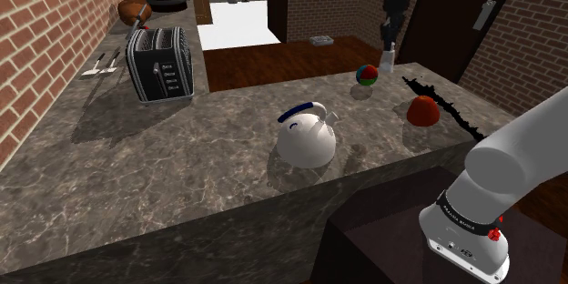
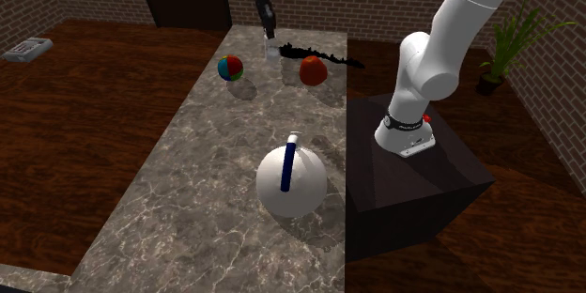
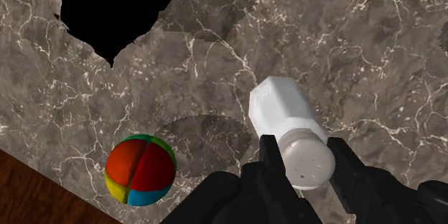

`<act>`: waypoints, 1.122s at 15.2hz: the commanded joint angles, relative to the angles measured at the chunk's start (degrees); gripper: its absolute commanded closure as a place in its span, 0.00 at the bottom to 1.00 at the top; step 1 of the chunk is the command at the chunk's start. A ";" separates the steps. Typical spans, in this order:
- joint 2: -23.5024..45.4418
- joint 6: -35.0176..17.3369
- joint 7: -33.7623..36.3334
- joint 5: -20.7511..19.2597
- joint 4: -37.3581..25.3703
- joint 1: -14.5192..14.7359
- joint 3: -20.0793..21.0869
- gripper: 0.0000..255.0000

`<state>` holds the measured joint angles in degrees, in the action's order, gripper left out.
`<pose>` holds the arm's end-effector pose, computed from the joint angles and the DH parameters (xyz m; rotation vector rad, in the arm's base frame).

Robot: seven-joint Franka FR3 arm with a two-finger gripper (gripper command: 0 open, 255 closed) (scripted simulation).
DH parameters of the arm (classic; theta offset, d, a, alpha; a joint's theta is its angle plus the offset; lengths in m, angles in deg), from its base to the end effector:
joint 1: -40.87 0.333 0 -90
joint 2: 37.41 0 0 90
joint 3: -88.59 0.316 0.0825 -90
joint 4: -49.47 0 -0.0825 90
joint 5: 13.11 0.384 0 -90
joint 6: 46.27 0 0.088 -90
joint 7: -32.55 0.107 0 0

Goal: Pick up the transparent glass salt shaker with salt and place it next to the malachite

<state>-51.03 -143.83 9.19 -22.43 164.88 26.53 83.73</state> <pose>0.4462 -0.1749 0.5491 3.0281 0.1564 -0.1823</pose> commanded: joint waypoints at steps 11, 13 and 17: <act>1.52 -6.62 -6.57 -1.64 3.97 -3.15 -4.86 1.00; 1.72 -8.14 -6.38 -1.71 5.31 -3.18 -4.93 1.00; 2.28 -11.20 -6.00 -1.84 7.83 -3.25 -5.07 1.00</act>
<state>-48.99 -154.27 3.04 -24.26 172.21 23.27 78.66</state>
